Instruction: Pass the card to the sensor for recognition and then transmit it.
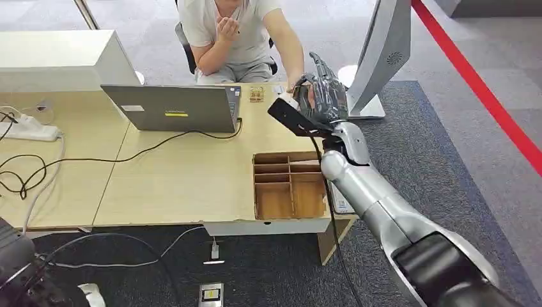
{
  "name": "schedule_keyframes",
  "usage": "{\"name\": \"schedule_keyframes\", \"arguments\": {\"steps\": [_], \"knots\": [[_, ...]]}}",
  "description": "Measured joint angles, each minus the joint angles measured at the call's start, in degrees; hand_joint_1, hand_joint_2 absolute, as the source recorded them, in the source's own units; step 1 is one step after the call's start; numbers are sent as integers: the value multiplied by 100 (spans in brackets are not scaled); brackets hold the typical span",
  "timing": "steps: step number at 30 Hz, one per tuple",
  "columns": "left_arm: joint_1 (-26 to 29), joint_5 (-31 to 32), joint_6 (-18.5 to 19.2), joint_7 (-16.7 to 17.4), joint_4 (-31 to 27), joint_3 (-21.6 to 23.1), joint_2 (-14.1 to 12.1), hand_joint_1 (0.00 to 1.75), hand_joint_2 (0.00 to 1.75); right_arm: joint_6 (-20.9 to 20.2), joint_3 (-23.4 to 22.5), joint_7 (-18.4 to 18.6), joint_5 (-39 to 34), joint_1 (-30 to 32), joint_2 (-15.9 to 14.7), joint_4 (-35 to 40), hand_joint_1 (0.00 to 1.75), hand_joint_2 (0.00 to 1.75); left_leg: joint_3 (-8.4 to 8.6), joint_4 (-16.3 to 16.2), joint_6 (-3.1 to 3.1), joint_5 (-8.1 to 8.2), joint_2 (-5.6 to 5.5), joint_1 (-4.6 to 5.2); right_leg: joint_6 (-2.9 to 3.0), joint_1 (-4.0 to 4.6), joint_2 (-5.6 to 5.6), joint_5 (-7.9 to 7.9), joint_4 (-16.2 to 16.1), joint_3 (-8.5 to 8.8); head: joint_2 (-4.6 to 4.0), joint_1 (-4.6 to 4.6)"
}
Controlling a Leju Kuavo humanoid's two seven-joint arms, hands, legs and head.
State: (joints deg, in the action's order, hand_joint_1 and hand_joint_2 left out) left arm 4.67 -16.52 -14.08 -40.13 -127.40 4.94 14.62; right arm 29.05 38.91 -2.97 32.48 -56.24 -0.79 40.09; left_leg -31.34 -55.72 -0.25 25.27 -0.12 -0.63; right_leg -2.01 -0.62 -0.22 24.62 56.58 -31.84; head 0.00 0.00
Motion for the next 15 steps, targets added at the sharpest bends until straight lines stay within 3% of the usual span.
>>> {"name": "schedule_keyframes", "arguments": {"steps": [7, 15], "knots": [[-8, -138, 114, 0, 144, -15, 4, 0, 175, 0, 79, 303, 175, -349, 278, -726, 175, 175, 1, 0, 0, 0, 0, 0, 0, 0, 1, 0, 0, 1, 0, 0], [-4, -184, 208, 0, 293, -20, 7, 0, 175, 26, 129, 494, 217, -403, 387, -1148, 175, 175, 0, -1, 0, 0, 0, 0, 0, 0, 0, 0, -1, 0, 0, 0]]}}
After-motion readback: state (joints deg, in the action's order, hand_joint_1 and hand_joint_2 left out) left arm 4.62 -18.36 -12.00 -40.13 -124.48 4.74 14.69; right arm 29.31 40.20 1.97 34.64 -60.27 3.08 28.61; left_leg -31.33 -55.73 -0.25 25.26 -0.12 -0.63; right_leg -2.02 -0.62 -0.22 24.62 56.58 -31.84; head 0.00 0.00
